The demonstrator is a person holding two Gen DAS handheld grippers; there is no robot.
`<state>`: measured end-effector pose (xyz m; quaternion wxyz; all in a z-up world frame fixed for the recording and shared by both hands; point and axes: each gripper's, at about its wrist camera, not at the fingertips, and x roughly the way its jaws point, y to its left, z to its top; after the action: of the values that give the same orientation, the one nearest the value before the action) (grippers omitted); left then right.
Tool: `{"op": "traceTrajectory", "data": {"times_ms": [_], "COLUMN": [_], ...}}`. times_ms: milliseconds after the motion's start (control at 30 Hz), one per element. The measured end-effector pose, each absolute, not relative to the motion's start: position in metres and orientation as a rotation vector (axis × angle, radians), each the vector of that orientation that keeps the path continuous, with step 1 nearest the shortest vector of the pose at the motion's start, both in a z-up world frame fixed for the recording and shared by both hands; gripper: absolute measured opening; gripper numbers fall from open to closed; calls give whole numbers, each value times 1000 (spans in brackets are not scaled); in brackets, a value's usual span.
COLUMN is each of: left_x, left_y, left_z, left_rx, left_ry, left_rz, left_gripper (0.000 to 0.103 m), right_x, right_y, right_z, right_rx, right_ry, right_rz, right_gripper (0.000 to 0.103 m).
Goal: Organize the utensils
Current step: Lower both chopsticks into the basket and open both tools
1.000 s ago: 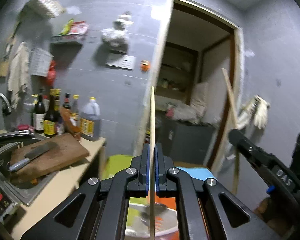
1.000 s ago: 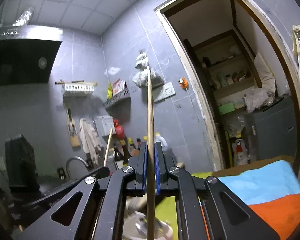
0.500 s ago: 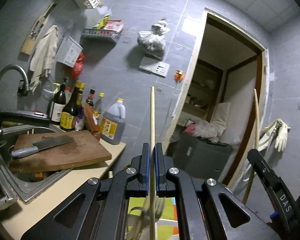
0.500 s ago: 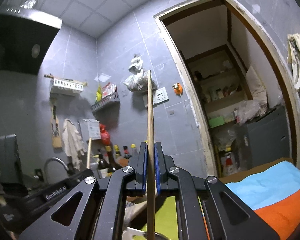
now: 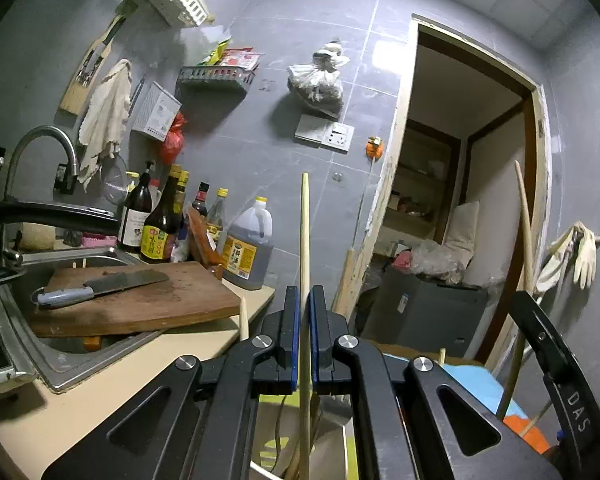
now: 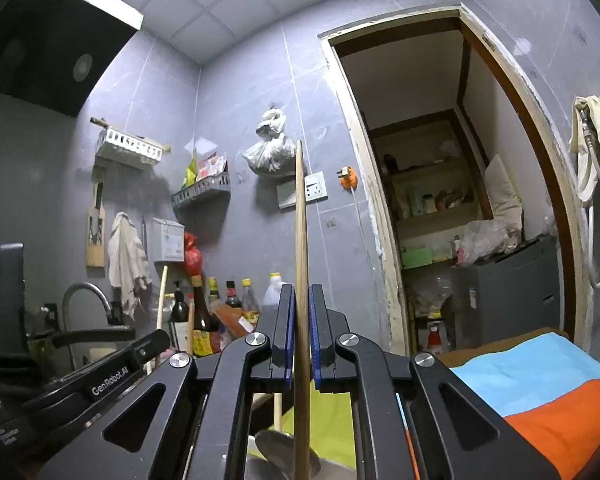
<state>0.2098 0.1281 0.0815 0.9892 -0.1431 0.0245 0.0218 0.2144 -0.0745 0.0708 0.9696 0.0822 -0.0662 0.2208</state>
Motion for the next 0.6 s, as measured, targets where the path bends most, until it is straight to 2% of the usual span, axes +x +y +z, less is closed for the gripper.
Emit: {"op": "traceTrajectory", "data": {"times_ms": [600], "left_x": [202], "left_y": [120], "left_z": [70], "left_rx": [-274], "left_ry": [65], "left_rz": [-1], "left_gripper": [4], "right_x": [215], "right_y": [-72], "right_z": [59], "right_rx": [134], "right_ry": [-101], "right_rz": [435], "right_gripper": [7]}}
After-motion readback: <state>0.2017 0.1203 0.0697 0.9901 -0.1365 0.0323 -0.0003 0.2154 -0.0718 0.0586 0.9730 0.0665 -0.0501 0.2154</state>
